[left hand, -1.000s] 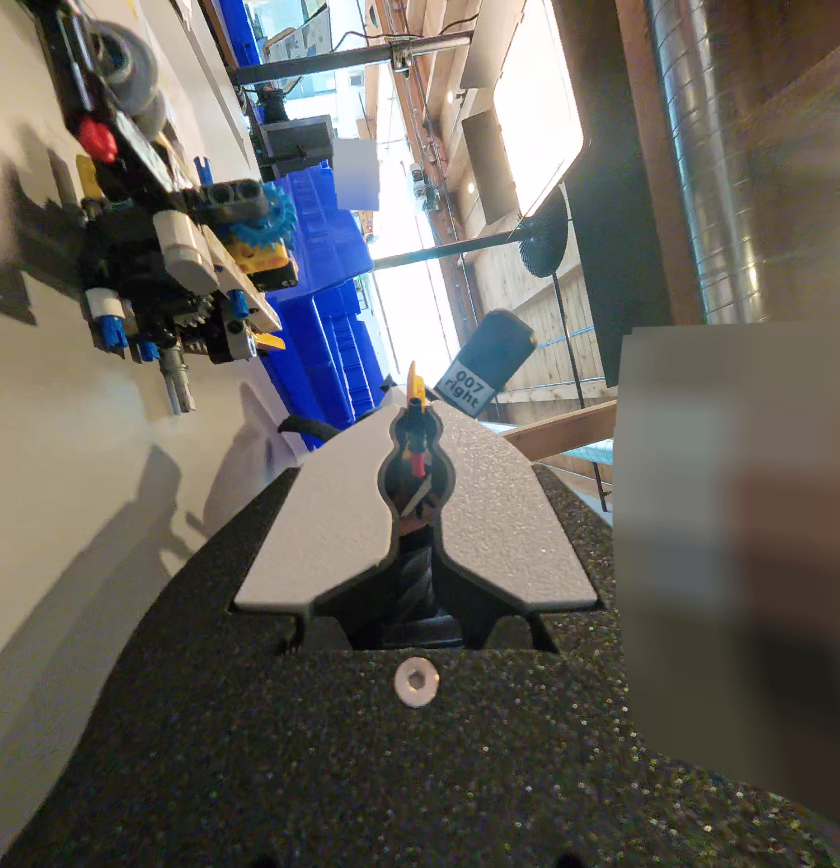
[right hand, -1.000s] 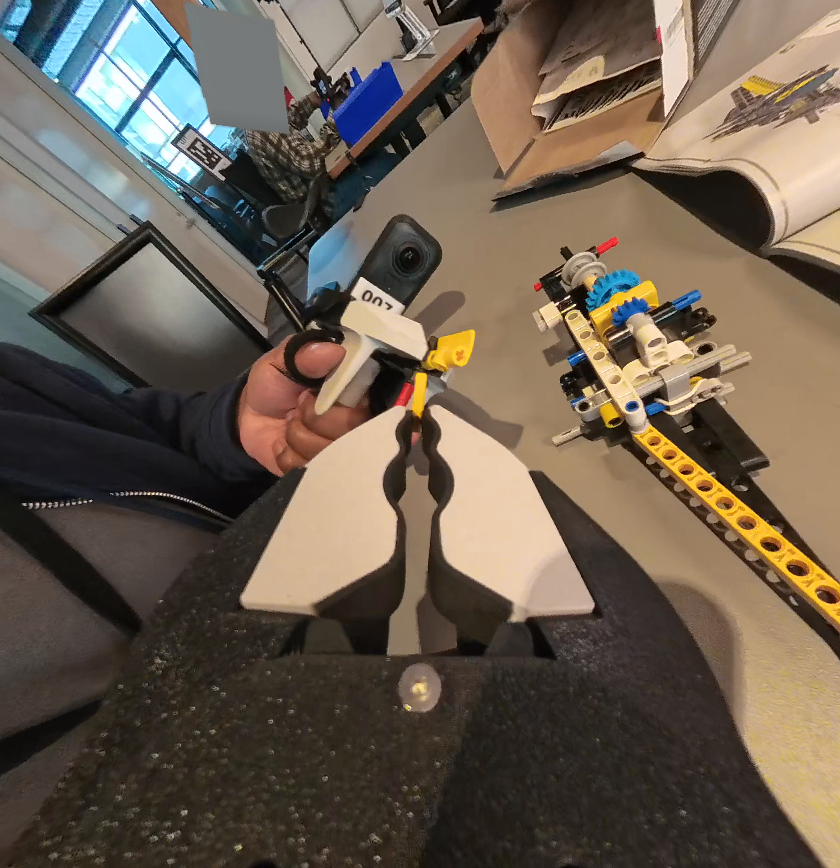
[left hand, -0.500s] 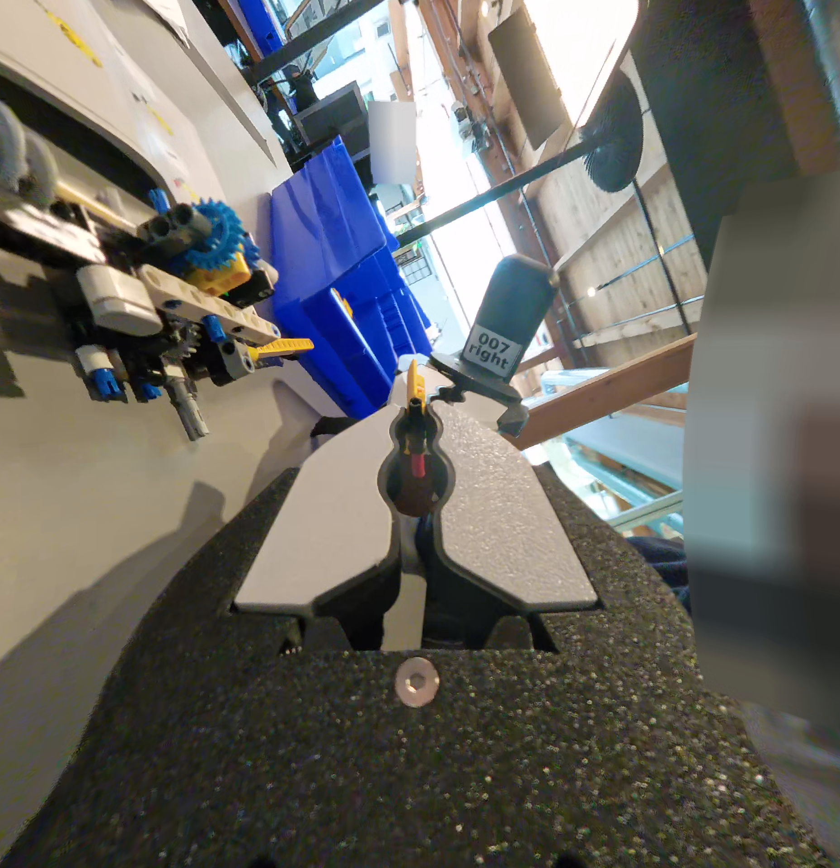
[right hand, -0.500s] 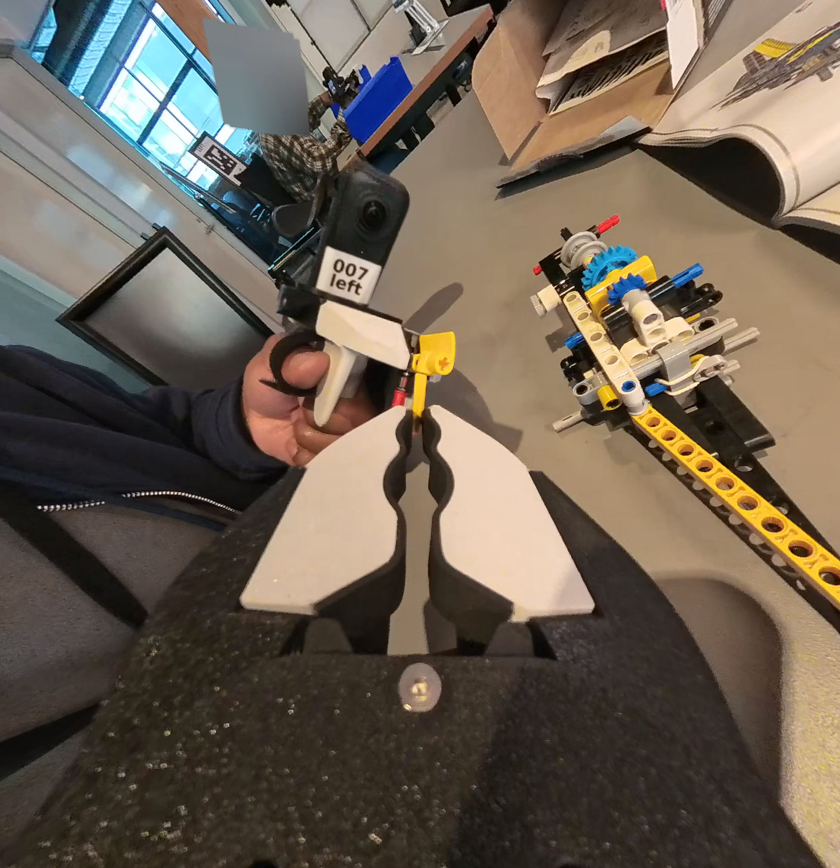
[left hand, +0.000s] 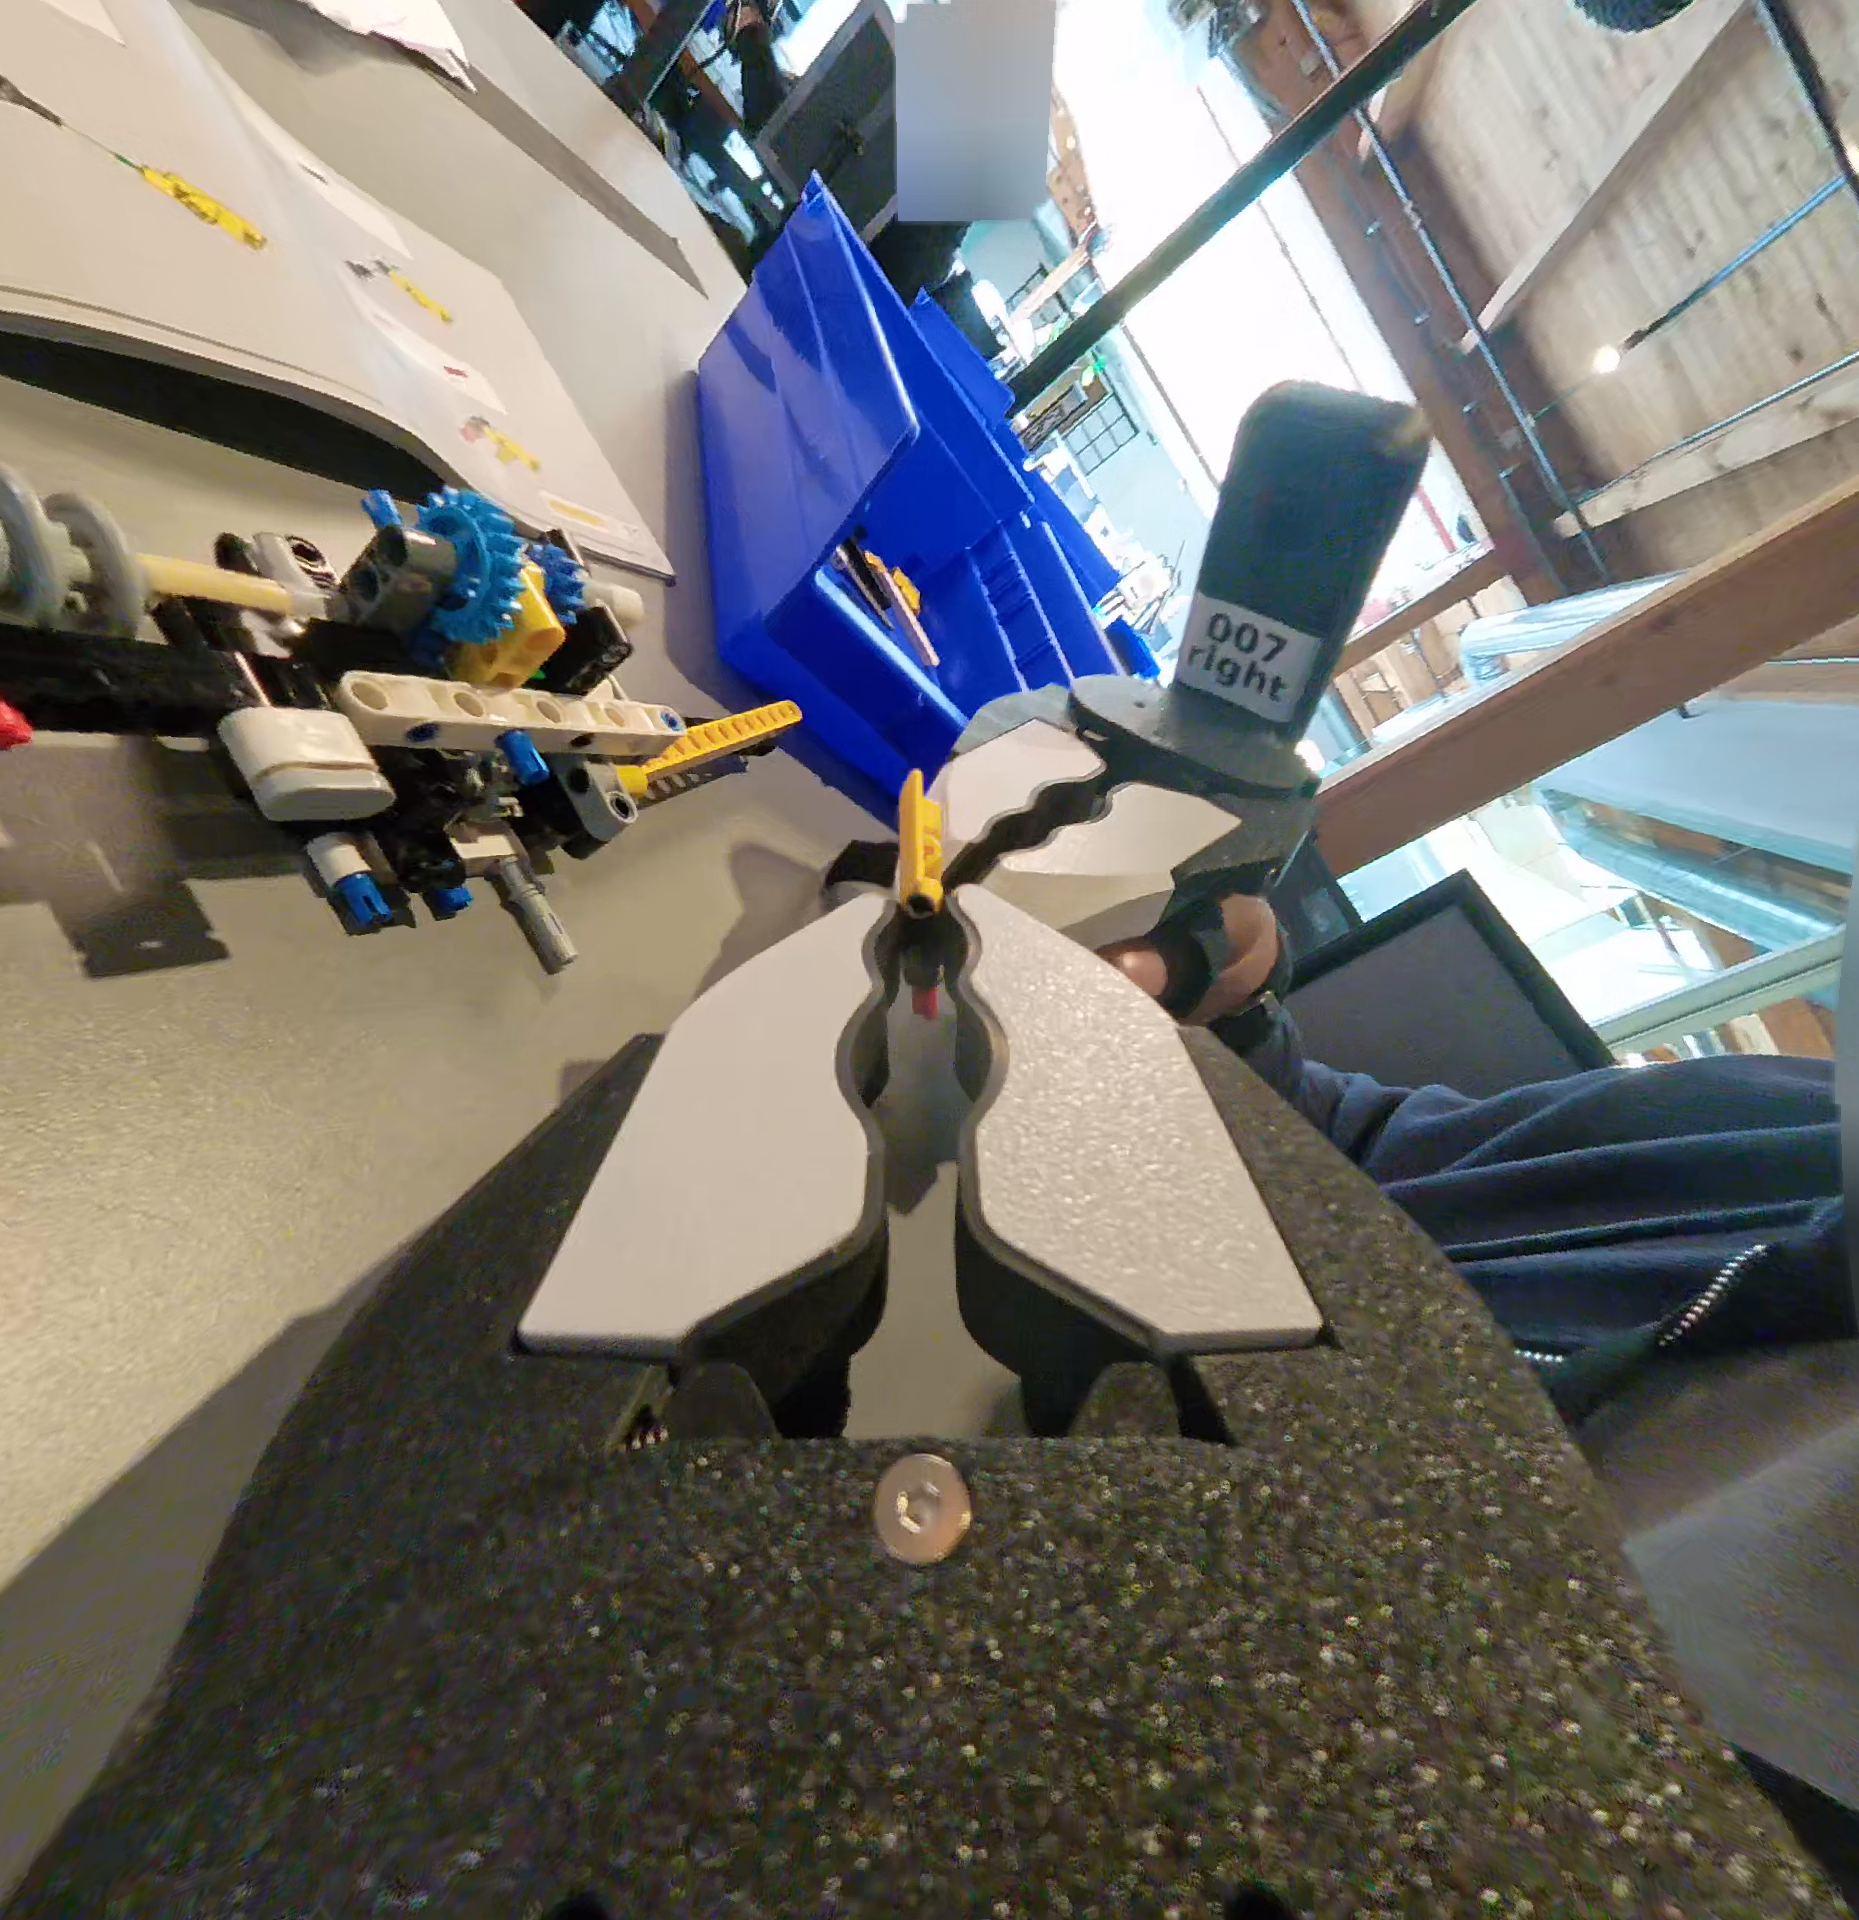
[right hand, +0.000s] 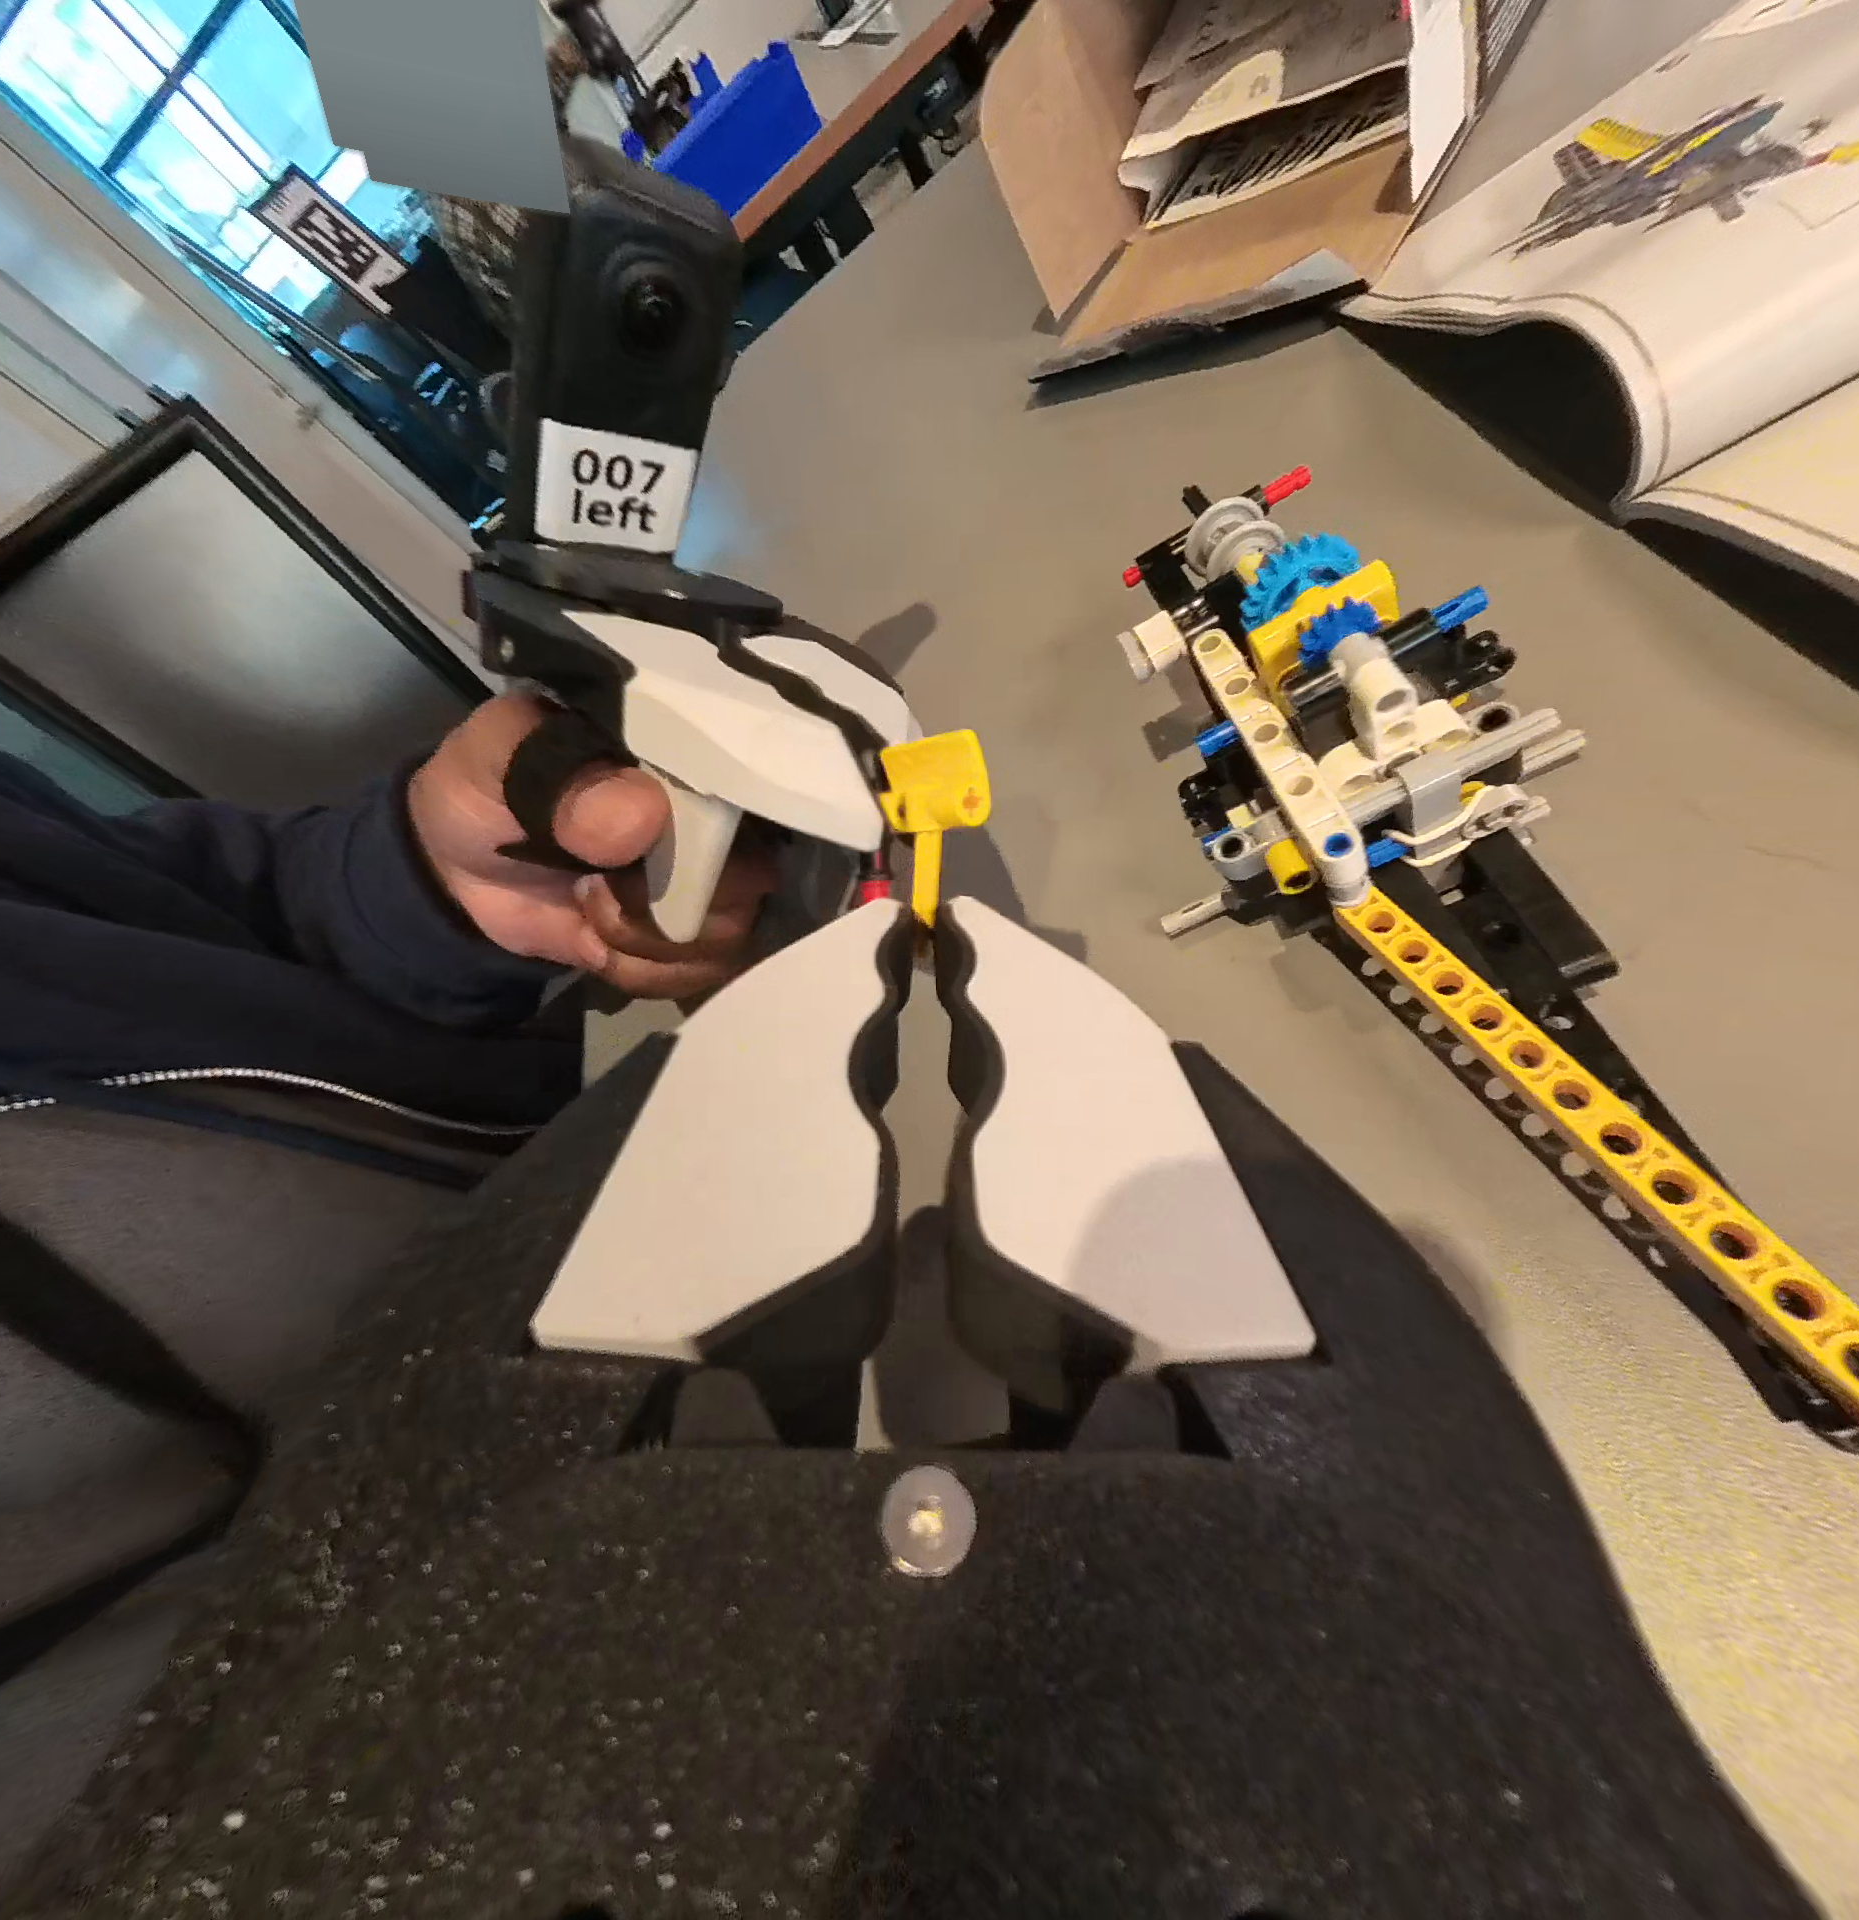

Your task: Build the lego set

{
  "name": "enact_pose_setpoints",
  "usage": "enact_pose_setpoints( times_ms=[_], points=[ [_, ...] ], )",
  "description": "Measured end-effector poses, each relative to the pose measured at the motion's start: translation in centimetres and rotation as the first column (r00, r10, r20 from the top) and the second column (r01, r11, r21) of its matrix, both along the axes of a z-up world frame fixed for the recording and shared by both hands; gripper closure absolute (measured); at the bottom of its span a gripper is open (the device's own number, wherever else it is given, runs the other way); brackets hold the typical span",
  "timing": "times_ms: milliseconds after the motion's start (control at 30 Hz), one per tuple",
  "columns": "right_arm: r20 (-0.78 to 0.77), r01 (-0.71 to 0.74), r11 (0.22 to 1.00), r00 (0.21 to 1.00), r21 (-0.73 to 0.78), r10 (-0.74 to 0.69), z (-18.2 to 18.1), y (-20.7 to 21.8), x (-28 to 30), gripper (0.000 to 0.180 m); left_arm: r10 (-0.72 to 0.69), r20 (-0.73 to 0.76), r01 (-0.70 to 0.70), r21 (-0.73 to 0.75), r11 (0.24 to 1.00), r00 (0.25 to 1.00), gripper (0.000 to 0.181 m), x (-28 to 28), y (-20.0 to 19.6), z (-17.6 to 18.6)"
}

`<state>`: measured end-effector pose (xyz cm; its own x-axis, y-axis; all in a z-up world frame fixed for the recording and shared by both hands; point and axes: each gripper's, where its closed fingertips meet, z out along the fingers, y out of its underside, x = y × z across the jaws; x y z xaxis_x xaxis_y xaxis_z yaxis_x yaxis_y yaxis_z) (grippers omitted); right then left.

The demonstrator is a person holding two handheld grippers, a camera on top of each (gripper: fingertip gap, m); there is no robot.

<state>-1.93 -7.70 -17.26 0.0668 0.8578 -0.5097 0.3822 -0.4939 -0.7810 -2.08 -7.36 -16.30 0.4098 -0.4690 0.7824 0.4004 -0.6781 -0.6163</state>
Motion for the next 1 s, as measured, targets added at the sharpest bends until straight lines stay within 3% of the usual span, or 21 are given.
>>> enact_pose_setpoints(
  times_ms=[167, 433, 1000],
  points=[
    [0.057, -0.021, 0.995, 0.998, 0.102, 0.015, -0.8, -0.1, 0.0, 0.176, -0.033, -0.08, 0.032, -0.009, 0.999, 0.996, 0.174, 0.2, -0.3, -0.8],
    [0.104, -0.118, 0.976, 0.99, 0.183, 0.1, -1.5, -1.1, 0.3, 0.176, -0.199, -0.215, 0.201, -0.016, 0.98, 0.956, 0.174, 0.6, -1.7, -2.0],
    [0.149, -0.205, 0.961, 0.973, 0.188, 0.179, -2.7, -2.3, 0.4, 0.176, -0.32, -0.319, 0.339, 0.005, 0.941, 0.892, 0.172, 0.9, -2.5, -2.9]
  ],
)
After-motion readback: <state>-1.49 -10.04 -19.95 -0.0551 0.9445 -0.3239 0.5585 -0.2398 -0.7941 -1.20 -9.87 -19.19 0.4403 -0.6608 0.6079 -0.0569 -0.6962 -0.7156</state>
